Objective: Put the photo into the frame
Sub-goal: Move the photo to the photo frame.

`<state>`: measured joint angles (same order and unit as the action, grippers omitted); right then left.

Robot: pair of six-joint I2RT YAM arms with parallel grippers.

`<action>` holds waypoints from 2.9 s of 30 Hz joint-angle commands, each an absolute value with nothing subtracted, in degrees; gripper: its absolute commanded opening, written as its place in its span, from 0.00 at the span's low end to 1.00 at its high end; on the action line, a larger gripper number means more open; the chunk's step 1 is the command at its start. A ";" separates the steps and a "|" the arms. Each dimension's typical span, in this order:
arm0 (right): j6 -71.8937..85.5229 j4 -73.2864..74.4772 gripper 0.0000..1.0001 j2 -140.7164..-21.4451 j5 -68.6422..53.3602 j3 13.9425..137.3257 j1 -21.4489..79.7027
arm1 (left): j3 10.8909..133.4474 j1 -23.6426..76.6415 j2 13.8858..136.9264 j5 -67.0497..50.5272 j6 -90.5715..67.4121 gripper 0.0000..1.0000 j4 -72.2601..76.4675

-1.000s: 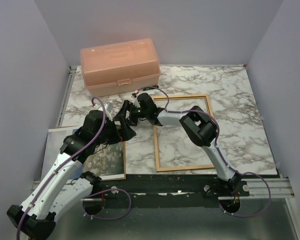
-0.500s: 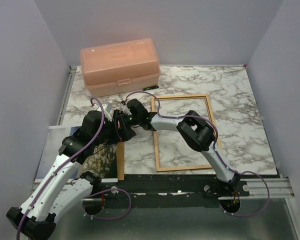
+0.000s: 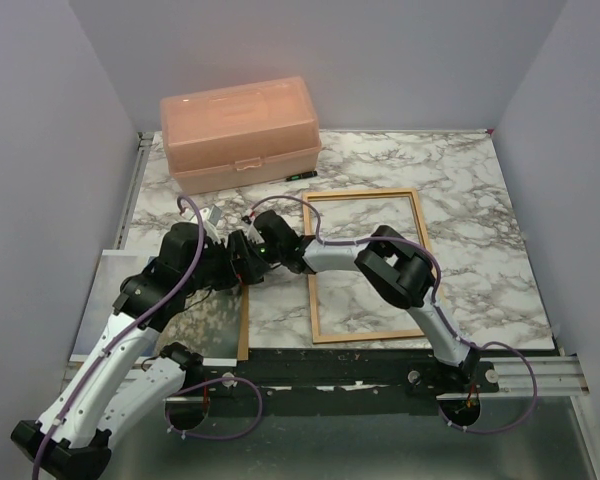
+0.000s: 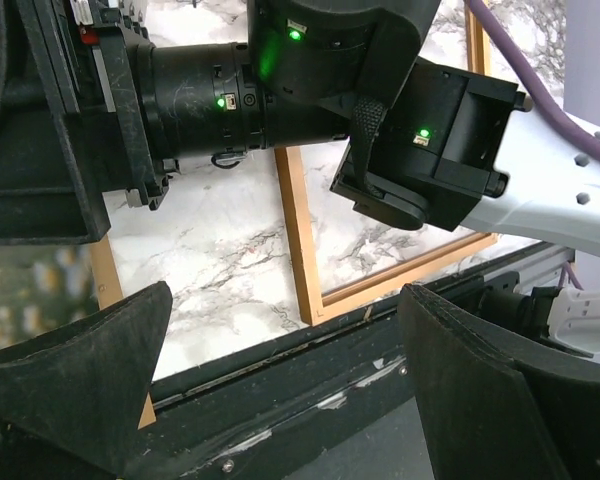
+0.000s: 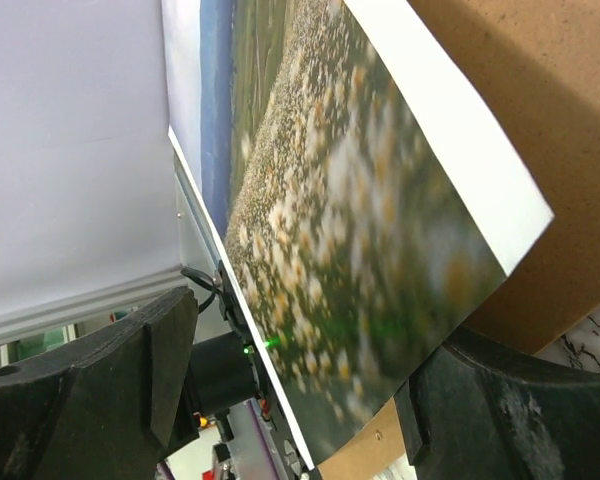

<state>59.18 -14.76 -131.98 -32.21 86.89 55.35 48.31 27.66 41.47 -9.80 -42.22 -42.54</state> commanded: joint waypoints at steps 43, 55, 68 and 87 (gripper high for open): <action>69.58 19.79 0.42 -53.53 7.71 28.49 55.77 | 45.34 26.97 43.63 -15.38 -45.63 0.99 -36.75; 61.28 32.60 1.00 -57.90 16.75 39.43 55.76 | 45.09 26.98 50.40 -7.71 -43.19 0.98 -41.69; 40.91 33.86 1.00 -81.17 12.05 55.80 50.82 | 43.53 26.99 47.29 -8.04 -40.34 0.98 -40.34; 21.95 16.59 0.96 -105.05 -24.43 68.19 35.95 | 38.73 27.03 36.39 -19.55 -41.49 0.99 -25.00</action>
<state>26.37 19.05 -100.18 -14.39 65.43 36.14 37.74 27.33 35.75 -18.63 -42.26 -25.69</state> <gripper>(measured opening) 0.974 0.984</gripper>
